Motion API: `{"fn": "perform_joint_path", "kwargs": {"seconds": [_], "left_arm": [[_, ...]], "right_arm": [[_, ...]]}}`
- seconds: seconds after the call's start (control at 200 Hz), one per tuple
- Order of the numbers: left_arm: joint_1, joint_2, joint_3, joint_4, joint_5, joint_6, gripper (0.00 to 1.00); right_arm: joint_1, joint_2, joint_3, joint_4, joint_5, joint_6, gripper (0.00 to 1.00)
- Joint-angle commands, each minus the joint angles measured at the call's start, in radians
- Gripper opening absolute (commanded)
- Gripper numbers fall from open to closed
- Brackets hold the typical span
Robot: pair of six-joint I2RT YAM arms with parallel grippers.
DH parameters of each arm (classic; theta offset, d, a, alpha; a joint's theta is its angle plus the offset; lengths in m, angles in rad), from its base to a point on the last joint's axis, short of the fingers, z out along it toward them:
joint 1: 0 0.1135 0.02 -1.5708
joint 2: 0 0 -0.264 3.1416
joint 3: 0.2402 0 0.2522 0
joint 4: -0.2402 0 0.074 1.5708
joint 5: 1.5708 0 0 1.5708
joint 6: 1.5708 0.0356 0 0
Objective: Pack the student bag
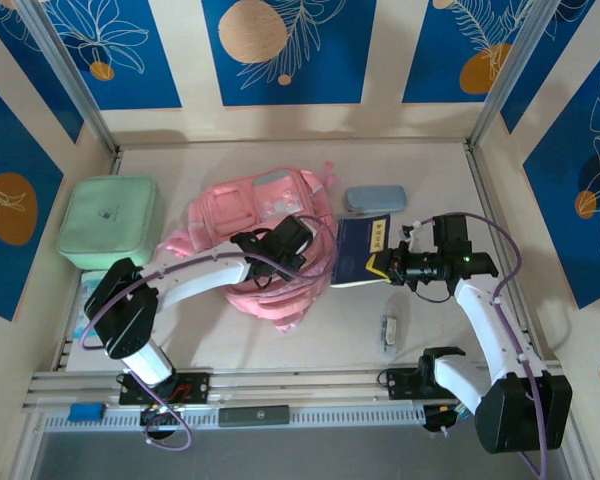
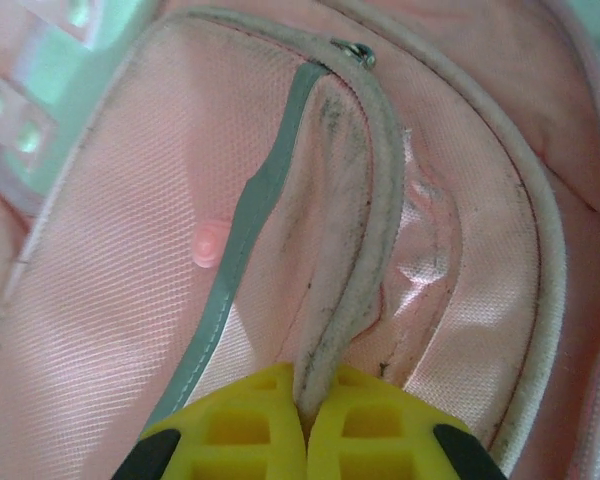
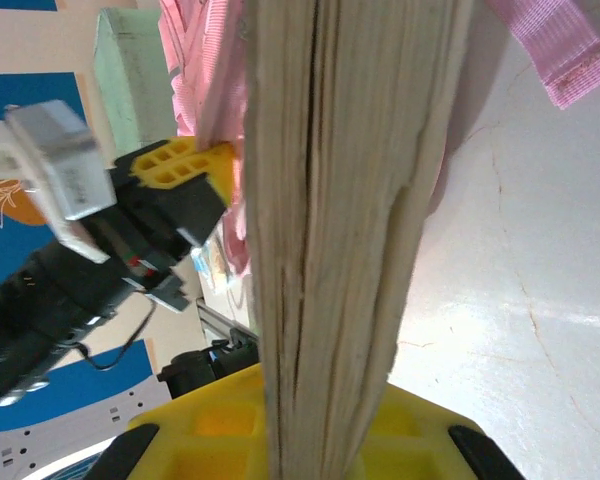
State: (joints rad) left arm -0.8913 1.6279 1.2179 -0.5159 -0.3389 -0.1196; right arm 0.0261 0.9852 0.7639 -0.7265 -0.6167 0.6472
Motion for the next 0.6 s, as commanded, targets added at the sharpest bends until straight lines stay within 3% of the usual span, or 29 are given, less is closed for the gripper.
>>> {"fn": "perform_joint_path", "kwargs": {"seconds": [0.0, 0.2, 0.32, 0.47, 0.595], "left_arm": [[0.009, -0.088, 0.125, -0.086, -0.029, -0.123, 0.00], [0.009, -0.101, 0.277, -0.161, -0.059, -0.194, 0.00], [0.009, -0.082, 0.351, -0.200, -0.091, -0.218, 0.00], [0.009, -0.074, 0.379, -0.203, -0.100, -0.229, 0.00], [0.011, -0.092, 0.361, -0.165, -0.081, -0.230, 0.00]], "right_arm": [[-0.015, -0.005, 0.055, -0.059, -0.022, -0.051, 0.00], [-0.018, 0.007, 0.044, -0.087, -0.021, -0.060, 0.00], [0.014, 0.041, 0.002, -0.003, -0.081, -0.023, 0.00], [0.159, 0.108, -0.040, 0.205, -0.087, 0.074, 0.00], [0.294, 0.239, 0.028, 0.325, -0.047, 0.083, 0.00]]}}
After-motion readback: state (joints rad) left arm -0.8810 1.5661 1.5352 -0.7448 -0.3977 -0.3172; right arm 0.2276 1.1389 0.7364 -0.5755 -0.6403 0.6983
